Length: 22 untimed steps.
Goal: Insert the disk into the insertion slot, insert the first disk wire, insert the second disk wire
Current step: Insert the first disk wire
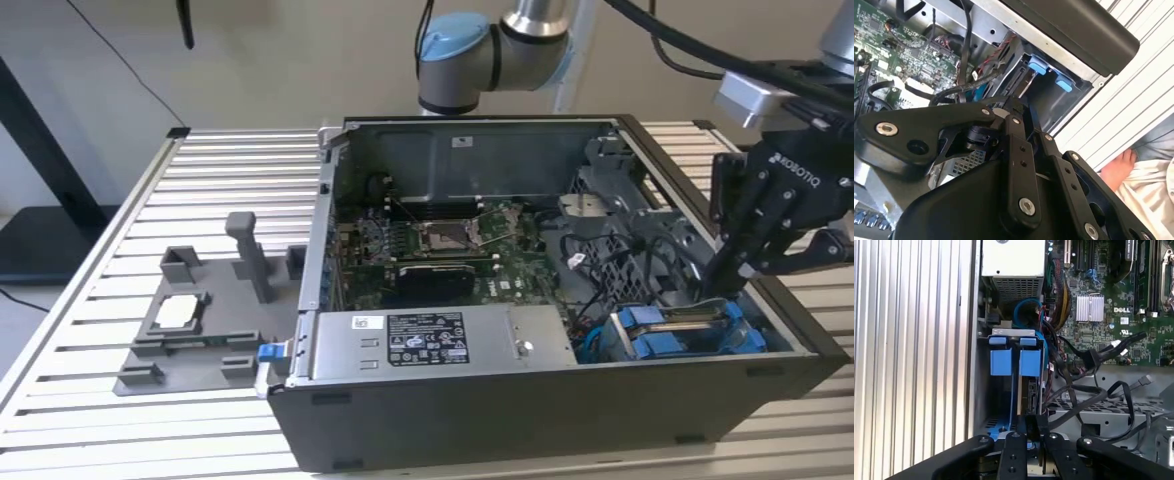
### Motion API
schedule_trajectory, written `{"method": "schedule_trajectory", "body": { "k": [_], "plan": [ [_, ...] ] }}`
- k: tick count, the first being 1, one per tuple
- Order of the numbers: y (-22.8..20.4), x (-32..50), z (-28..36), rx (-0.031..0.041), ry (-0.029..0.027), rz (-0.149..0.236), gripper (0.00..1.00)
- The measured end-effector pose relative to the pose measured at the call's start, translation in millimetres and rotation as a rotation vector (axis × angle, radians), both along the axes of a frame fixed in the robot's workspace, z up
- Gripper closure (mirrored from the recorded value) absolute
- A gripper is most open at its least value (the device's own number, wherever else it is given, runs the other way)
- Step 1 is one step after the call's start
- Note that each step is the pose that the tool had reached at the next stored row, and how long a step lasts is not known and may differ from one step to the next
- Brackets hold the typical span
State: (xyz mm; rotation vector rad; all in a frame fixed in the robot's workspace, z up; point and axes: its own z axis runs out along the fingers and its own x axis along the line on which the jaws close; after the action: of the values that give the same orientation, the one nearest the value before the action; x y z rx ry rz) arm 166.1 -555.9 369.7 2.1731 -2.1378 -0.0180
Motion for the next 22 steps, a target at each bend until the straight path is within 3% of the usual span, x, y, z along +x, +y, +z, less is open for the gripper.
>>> {"method": "schedule_trajectory", "body": {
  "k": [3, 8, 13, 22],
  "plan": [
    [0.2, 0.0, -5.2, 0.0011, 0.0001, 0.0, 0.81],
    [0.2, 0.0, -12.1, 0.0154, -0.0014, 0.0, 0.81],
    [0.3, 0.0, -15.4, 0.0305, -0.0146, 0.001, 0.81],
    [-1.0, 0.1, -20.2, 0.0312, -0.0161, 0.002, 0.81]
  ]
}}
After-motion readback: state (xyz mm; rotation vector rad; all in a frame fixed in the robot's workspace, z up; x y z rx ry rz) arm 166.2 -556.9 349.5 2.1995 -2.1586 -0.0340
